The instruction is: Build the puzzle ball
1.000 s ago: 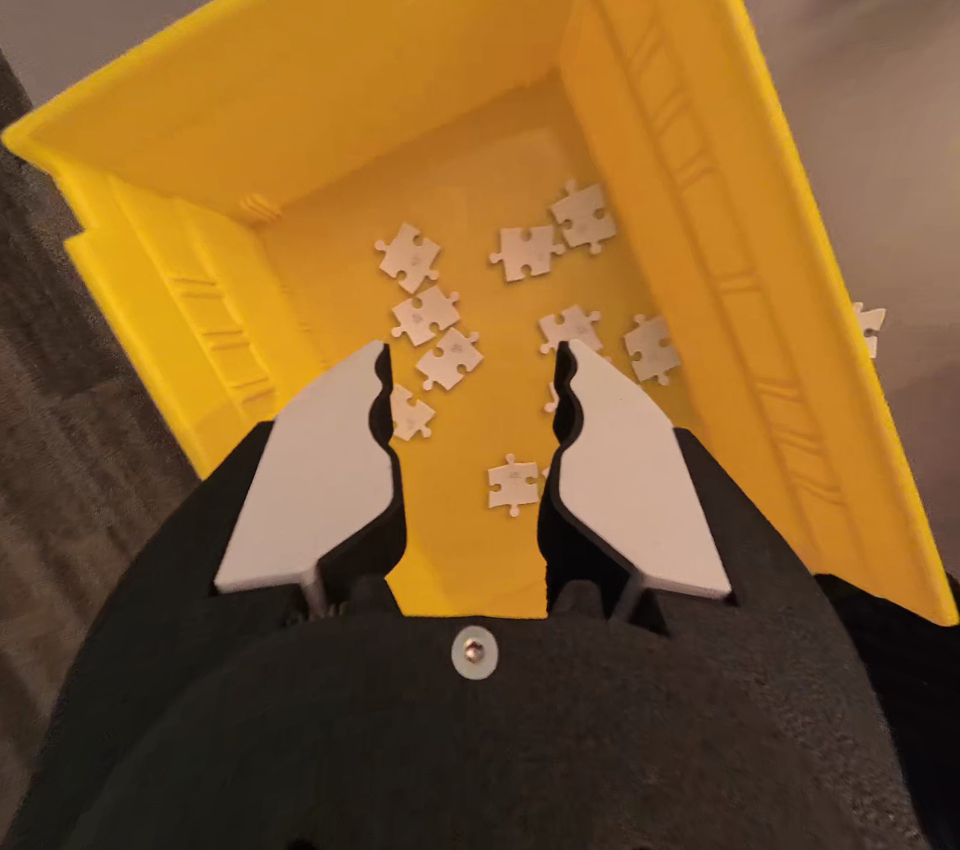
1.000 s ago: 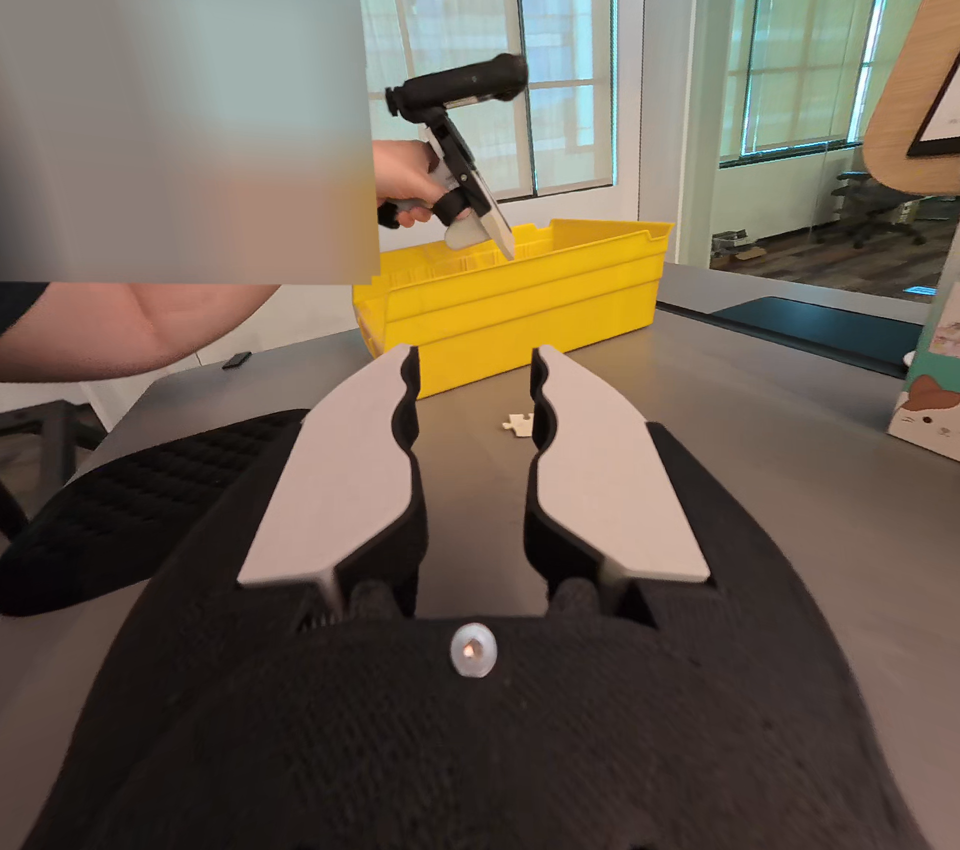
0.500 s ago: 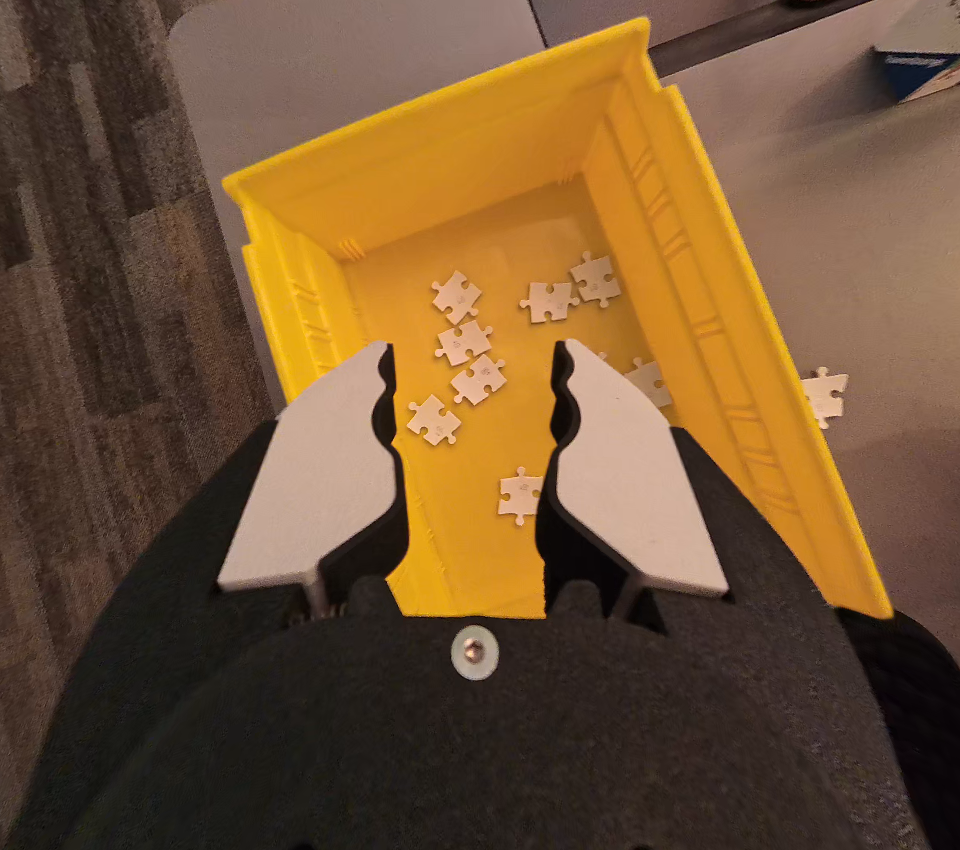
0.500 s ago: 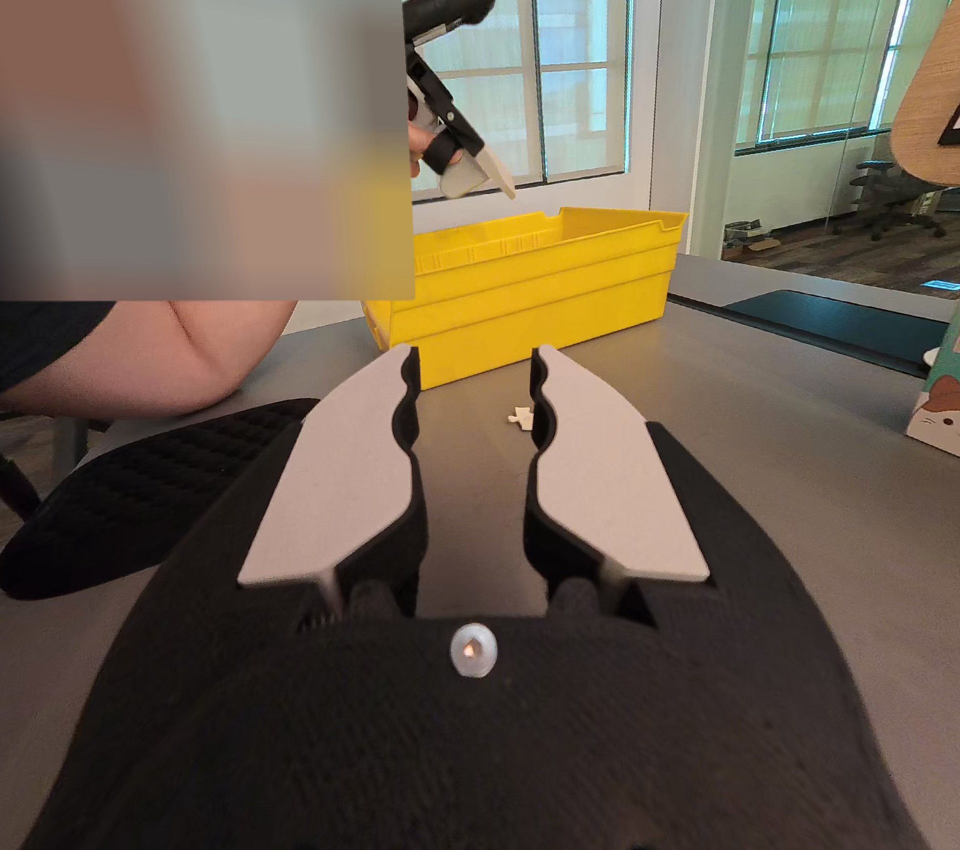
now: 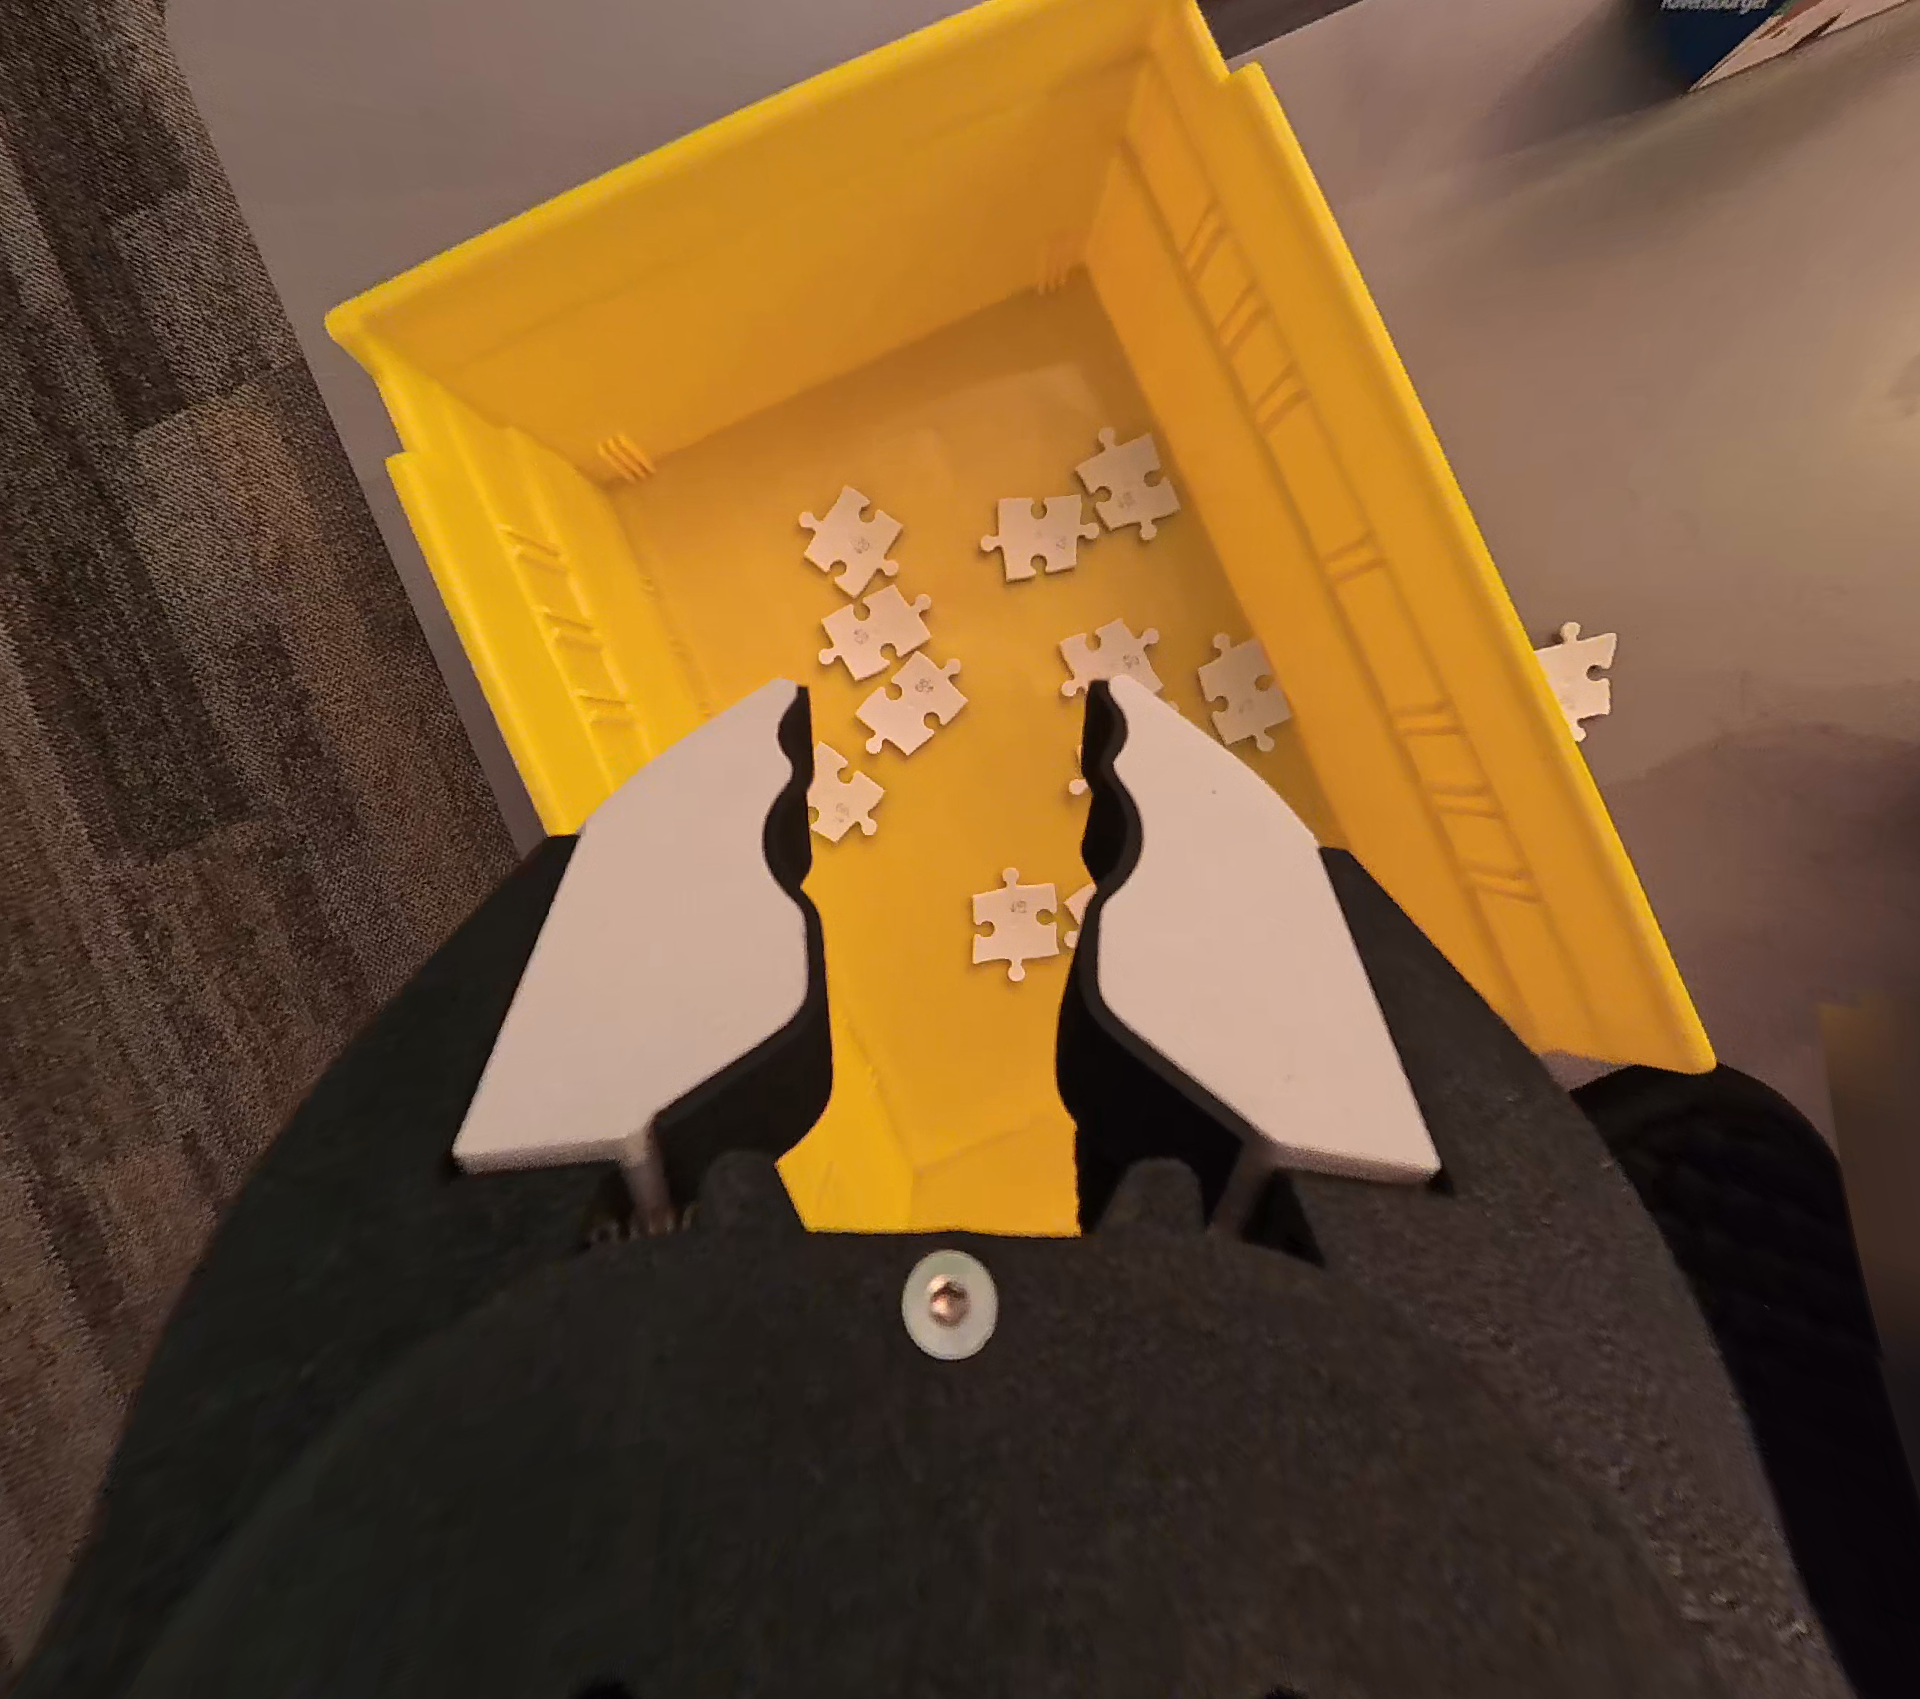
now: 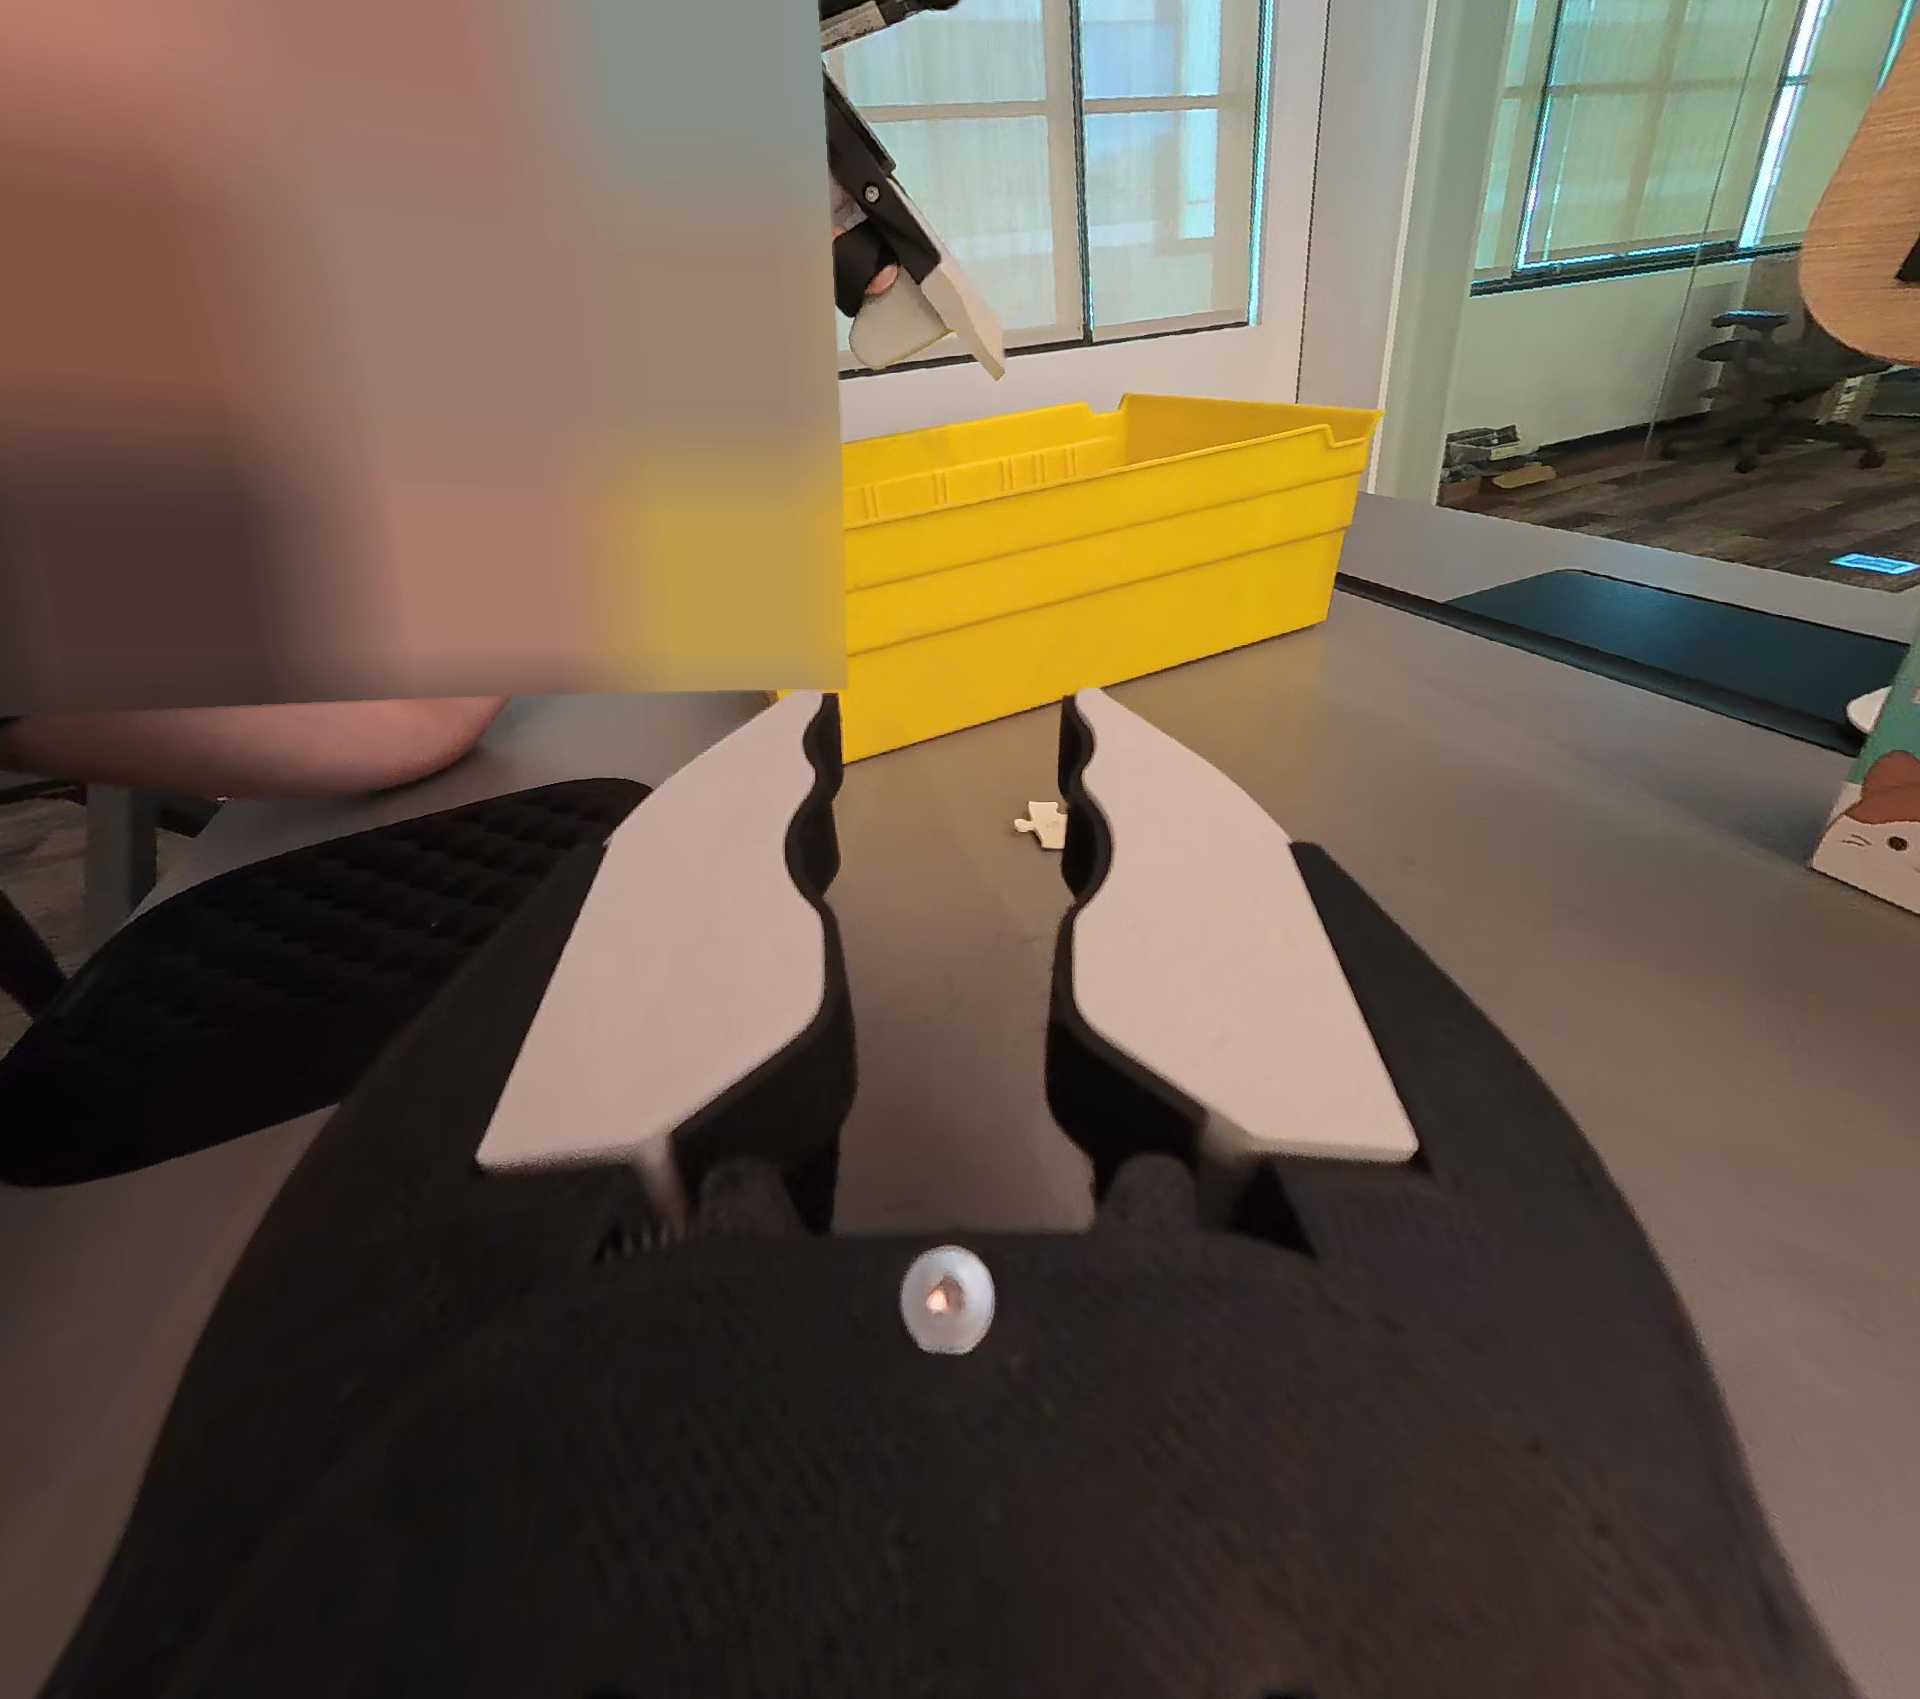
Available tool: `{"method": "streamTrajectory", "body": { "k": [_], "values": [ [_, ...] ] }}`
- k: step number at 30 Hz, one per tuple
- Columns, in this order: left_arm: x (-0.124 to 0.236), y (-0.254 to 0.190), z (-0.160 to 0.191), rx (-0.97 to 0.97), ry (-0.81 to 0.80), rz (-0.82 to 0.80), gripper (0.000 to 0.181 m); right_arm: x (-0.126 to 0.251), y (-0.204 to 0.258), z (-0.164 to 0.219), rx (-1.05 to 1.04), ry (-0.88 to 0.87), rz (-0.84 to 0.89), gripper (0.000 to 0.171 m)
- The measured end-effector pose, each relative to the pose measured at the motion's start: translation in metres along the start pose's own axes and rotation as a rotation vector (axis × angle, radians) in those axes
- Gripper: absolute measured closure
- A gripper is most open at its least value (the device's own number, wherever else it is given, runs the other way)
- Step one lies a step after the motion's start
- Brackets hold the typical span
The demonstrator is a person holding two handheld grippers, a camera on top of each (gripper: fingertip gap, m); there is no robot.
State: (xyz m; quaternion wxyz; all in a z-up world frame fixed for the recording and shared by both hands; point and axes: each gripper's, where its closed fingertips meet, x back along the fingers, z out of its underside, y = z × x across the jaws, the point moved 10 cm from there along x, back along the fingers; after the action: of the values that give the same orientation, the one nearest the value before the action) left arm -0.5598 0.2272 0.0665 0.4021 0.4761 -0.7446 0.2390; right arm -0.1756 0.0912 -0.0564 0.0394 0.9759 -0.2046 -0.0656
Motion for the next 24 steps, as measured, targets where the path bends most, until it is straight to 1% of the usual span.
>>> {"method": "streamTrajectory", "body": {
  "k": [3,9,24],
  "values": [
    [0.002,-0.001,0.001,-0.002,0.005,0.012,0.133,0.0,-0.001,0.0,-0.003,0.0,-0.003,0.131],
    [-0.006,-0.003,0.004,-0.026,0.082,0.017,0.132,0.0,-0.001,0.0,-0.006,-0.003,-0.007,0.131],
    [-0.011,-0.006,0.005,-0.042,0.123,0.025,0.133,0.0,-0.002,0.0,-0.011,-0.003,-0.014,0.131]
  ]
}}
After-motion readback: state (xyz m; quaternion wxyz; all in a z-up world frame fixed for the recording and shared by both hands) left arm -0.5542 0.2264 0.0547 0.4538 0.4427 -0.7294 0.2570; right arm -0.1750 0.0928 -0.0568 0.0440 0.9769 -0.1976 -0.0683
